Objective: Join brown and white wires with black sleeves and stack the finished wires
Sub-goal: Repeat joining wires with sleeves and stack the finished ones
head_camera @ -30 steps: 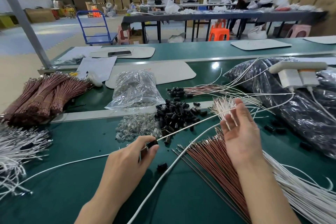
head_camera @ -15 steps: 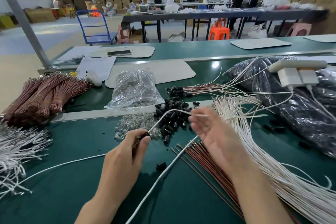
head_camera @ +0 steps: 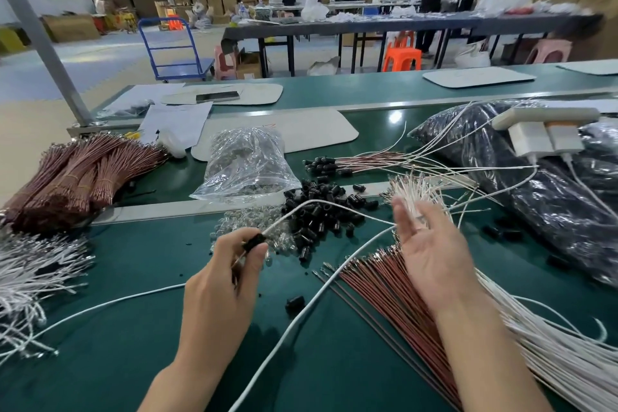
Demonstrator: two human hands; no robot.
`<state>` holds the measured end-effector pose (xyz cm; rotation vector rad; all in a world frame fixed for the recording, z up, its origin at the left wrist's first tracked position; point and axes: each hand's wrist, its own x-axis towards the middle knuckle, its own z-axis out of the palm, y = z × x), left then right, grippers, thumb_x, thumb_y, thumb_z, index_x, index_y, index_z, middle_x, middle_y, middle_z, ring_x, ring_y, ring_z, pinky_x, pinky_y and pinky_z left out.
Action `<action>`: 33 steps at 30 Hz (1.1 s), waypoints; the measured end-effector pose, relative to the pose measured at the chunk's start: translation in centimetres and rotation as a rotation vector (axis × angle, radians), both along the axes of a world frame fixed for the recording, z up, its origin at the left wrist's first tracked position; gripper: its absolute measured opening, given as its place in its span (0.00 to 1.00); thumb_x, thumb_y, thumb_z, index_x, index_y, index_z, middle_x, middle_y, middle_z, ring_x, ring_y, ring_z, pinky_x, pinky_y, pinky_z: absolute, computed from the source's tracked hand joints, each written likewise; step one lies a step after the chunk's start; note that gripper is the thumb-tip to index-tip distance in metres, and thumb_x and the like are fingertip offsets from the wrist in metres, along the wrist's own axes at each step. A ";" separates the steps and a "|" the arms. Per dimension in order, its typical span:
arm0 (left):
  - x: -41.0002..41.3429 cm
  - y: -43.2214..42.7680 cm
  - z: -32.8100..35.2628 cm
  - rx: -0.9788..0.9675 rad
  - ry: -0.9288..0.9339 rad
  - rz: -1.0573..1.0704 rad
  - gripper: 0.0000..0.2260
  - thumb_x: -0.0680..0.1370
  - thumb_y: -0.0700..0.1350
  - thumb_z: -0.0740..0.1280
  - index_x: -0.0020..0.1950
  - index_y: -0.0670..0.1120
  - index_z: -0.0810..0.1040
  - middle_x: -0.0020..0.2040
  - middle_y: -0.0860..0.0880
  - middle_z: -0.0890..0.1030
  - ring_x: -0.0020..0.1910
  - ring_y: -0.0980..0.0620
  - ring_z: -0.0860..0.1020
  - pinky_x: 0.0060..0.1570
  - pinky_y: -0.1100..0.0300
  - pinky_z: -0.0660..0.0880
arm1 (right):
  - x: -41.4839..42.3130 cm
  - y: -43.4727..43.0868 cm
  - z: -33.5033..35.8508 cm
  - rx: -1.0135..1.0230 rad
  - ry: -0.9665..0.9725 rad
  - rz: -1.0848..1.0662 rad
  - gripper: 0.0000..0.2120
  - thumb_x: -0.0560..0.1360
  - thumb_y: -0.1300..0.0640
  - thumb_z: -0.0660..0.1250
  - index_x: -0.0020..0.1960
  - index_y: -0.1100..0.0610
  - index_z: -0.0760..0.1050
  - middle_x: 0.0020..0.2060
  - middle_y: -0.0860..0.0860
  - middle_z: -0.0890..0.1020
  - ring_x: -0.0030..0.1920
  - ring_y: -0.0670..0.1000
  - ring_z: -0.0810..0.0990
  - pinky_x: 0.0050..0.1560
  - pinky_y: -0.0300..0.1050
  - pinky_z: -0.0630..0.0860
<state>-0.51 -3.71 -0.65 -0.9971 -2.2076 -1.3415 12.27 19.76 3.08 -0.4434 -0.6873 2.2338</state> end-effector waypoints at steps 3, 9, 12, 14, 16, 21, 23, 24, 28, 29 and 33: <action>-0.4 -0.1 -0.4 0.021 -0.046 0.032 0.06 0.81 0.54 0.64 0.57 0.61 0.71 0.43 0.59 0.79 0.33 0.54 0.76 0.32 0.63 0.71 | -1.5 -1.6 -0.3 0.263 -0.258 -0.069 0.30 0.79 0.66 0.65 0.78 0.55 0.60 0.70 0.59 0.71 0.47 0.51 0.86 0.47 0.40 0.82; -1.4 -0.2 -0.5 0.111 -0.176 0.081 0.04 0.81 0.58 0.63 0.55 0.66 0.72 0.47 0.66 0.80 0.37 0.56 0.78 0.35 0.66 0.72 | -2.2 -5.4 -1.4 1.099 -0.500 -0.635 0.30 0.79 0.64 0.61 0.77 0.45 0.62 0.78 0.43 0.54 0.61 0.41 0.76 0.48 0.31 0.77; -1.4 -0.1 -0.7 0.097 -0.216 0.050 0.05 0.81 0.57 0.62 0.55 0.68 0.71 0.47 0.66 0.80 0.41 0.59 0.80 0.38 0.67 0.72 | -2.8 -6.4 -1.9 1.298 -0.462 -0.359 0.15 0.79 0.63 0.61 0.62 0.52 0.77 0.61 0.42 0.77 0.52 0.41 0.80 0.43 0.30 0.76; -1.2 0.0 -0.7 0.080 -0.217 0.010 0.06 0.81 0.57 0.62 0.57 0.67 0.72 0.47 0.65 0.81 0.43 0.60 0.81 0.39 0.64 0.73 | -3.0 -7.3 -2.2 1.227 -0.494 0.092 0.12 0.81 0.60 0.62 0.58 0.50 0.81 0.48 0.40 0.83 0.43 0.42 0.83 0.39 0.36 0.79; -0.9 0.1 -0.7 0.053 -0.178 -0.048 0.09 0.81 0.57 0.62 0.60 0.66 0.72 0.48 0.64 0.82 0.42 0.59 0.81 0.39 0.62 0.75 | -3.3 -8.2 -2.6 1.109 -0.528 0.361 0.11 0.82 0.56 0.64 0.58 0.47 0.82 0.48 0.43 0.86 0.45 0.45 0.84 0.44 0.42 0.82; 0.4 0.5 -0.3 -0.015 -0.068 -0.232 0.11 0.82 0.54 0.63 0.63 0.65 0.75 0.50 0.69 0.81 0.41 0.66 0.81 0.40 0.74 0.73 | -3.9 -9.2 -2.0 0.741 -0.266 0.479 0.14 0.77 0.49 0.69 0.60 0.52 0.82 0.45 0.49 0.86 0.46 0.47 0.84 0.42 0.38 0.79; 0.5 0.6 -0.3 -0.003 -0.049 -0.246 0.13 0.82 0.47 0.65 0.64 0.61 0.77 0.48 0.70 0.79 0.40 0.69 0.79 0.41 0.77 0.70 | -3.7 -9.2 -1.7 0.737 -0.238 0.448 0.15 0.75 0.50 0.70 0.61 0.52 0.82 0.44 0.50 0.86 0.45 0.47 0.83 0.41 0.39 0.78; 0.4 0.6 -0.3 0.002 -0.034 -0.240 0.13 0.82 0.47 0.65 0.64 0.60 0.77 0.47 0.71 0.79 0.40 0.69 0.78 0.42 0.77 0.70 | -3.7 -9.2 -1.6 0.759 -0.242 0.420 0.14 0.76 0.51 0.70 0.60 0.50 0.83 0.43 0.49 0.86 0.44 0.47 0.83 0.41 0.39 0.78; 0.6 0.8 -0.3 0.005 -0.036 -0.222 0.13 0.83 0.55 0.63 0.67 0.64 0.75 0.49 0.68 0.80 0.41 0.65 0.80 0.41 0.74 0.72 | -3.7 -9.1 -1.6 0.803 -0.236 0.295 0.10 0.77 0.55 0.71 0.57 0.46 0.84 0.45 0.50 0.86 0.46 0.46 0.83 0.43 0.39 0.78; 0.7 0.8 -0.2 -0.005 -0.043 -0.209 0.14 0.83 0.57 0.61 0.68 0.66 0.73 0.50 0.67 0.81 0.42 0.64 0.81 0.42 0.73 0.73 | -3.6 -8.8 -1.4 0.802 -0.226 0.268 0.10 0.77 0.54 0.71 0.56 0.46 0.84 0.46 0.51 0.86 0.46 0.46 0.83 0.44 0.39 0.79; 0.6 0.8 0.2 -0.003 -0.057 -0.159 0.12 0.84 0.55 0.60 0.68 0.63 0.72 0.55 0.65 0.79 0.56 0.61 0.80 0.53 0.69 0.74 | -2.7 -6.7 0.0 0.821 -0.239 -0.011 0.09 0.77 0.51 0.69 0.56 0.47 0.83 0.50 0.47 0.86 0.49 0.47 0.84 0.46 0.40 0.81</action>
